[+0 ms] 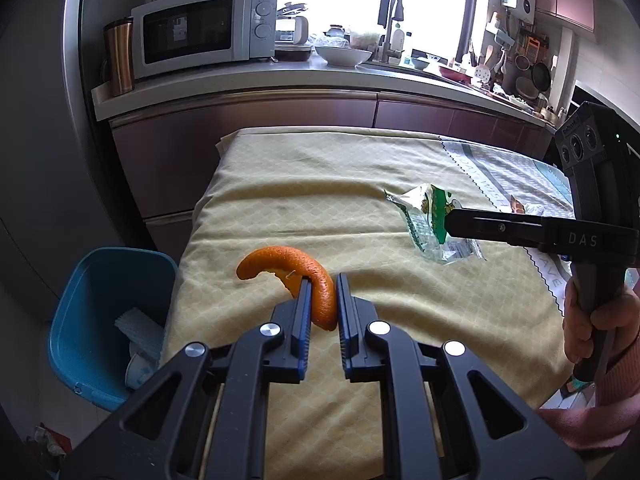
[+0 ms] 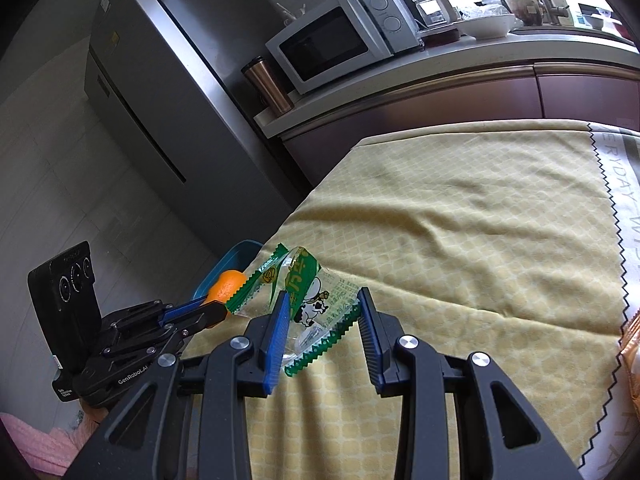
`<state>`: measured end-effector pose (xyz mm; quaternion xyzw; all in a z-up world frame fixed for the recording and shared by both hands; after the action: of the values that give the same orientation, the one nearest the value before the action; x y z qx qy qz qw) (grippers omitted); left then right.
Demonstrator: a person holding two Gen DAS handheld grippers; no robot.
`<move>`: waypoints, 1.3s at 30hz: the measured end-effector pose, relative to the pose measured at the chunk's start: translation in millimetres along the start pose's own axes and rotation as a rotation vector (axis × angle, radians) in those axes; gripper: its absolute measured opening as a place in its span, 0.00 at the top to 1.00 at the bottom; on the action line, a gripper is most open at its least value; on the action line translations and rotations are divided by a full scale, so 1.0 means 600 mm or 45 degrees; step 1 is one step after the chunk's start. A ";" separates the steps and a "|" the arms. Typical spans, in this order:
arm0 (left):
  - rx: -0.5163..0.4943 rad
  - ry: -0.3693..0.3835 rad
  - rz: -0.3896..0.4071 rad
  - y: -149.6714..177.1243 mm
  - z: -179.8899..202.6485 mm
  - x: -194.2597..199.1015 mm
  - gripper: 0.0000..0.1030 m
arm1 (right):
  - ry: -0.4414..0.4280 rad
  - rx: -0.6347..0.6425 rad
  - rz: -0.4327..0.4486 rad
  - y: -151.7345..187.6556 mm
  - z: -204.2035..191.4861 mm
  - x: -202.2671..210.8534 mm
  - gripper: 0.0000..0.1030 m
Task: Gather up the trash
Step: 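Hold the orange peel and green wrapper in both tools above the table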
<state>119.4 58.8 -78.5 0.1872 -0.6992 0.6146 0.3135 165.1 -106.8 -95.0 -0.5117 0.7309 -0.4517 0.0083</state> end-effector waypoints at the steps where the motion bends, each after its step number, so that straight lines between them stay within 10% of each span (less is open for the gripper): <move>1: 0.002 -0.002 0.000 0.000 -0.002 0.001 0.88 | -0.001 0.002 -0.002 0.000 -0.001 -0.003 0.69; 39: 0.038 -0.092 0.004 0.012 -0.051 0.011 0.88 | -0.072 0.034 -0.084 0.006 -0.037 -0.075 0.69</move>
<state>116.5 90.9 -77.8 0.2128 -0.7011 0.6184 0.2843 173.2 -57.8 -104.7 -0.5480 0.7069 -0.4467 0.0208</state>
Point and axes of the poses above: each gripper's, at about its wrist camera, not at the fingertips, and x roughly against the way its jaws point, z to its right, y to its underside, the point moved 8 cm from there along -x, roughly the way its jaws point, and after that the axes turned 10 degrees about -y, right-handed, at the moved point
